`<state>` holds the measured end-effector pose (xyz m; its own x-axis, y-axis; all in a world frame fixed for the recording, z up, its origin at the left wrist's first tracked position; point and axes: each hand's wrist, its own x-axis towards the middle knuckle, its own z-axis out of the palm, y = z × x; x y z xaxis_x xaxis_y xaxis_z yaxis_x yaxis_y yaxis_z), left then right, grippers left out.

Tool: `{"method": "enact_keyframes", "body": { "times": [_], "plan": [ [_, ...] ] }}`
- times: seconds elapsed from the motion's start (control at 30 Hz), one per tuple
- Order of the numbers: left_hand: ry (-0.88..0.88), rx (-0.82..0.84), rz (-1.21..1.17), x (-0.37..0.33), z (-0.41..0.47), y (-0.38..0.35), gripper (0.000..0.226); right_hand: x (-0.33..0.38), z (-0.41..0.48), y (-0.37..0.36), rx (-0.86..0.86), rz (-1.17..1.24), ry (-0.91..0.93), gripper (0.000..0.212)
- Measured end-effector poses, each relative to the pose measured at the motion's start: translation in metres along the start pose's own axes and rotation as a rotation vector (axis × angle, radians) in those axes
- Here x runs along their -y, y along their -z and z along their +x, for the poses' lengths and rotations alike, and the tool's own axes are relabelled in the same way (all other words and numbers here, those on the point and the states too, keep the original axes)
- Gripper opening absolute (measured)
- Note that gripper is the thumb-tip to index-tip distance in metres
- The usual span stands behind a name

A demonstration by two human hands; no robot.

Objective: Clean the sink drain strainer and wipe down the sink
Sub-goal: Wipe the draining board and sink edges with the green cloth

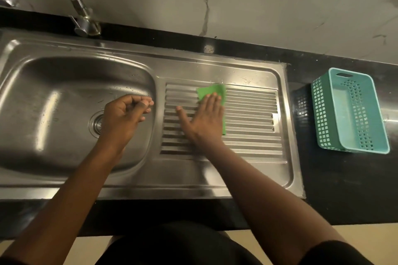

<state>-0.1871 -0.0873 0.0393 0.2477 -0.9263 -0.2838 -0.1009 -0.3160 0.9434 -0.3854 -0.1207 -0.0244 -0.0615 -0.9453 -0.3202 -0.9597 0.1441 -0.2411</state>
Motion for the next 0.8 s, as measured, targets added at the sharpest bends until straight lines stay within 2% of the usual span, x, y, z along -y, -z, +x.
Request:
{"method": "enact_keyframes", "body": {
  "times": [0.17, 0.3, 0.37, 0.47, 0.63, 0.7, 0.8],
  "plan": [
    [-0.026, -0.052, -0.005, -0.005, 0.001, 0.002, 0.015, 0.061, -0.007, -0.022, 0.111, -0.056, 0.366, 0.102],
    [-0.045, -0.065, -0.001, -0.004, -0.001, 0.002, 0.011, 0.006, 0.014, -0.011, 0.077, -0.177, 0.659, 0.085],
    [-0.026, -0.069, -0.008, -0.001, -0.002, -0.001, 0.012, -0.038, 0.023, 0.000, 0.050, -0.247, 0.693, 0.078],
    [-0.010, -0.047, -0.020, 0.001, -0.004, -0.006, 0.013, -0.105, 0.023, 0.017, 0.034, -0.250, 0.525, 0.075],
    [0.003, -0.010, -0.013, 0.001, -0.010, -0.016, 0.012, -0.213, 0.019, 0.058, 0.009, -0.196, 0.108, 0.086],
    [0.003, -0.004, -0.022, 0.000, -0.011, -0.016, 0.012, -0.215, 0.022, 0.064, 0.000, -0.126, -0.021, 0.092],
    [0.005, 0.002, -0.031, 0.000, -0.012, -0.014, 0.013, -0.164, 0.034, 0.052, -0.064, -0.022, -0.197, 0.110]
  ]
}}
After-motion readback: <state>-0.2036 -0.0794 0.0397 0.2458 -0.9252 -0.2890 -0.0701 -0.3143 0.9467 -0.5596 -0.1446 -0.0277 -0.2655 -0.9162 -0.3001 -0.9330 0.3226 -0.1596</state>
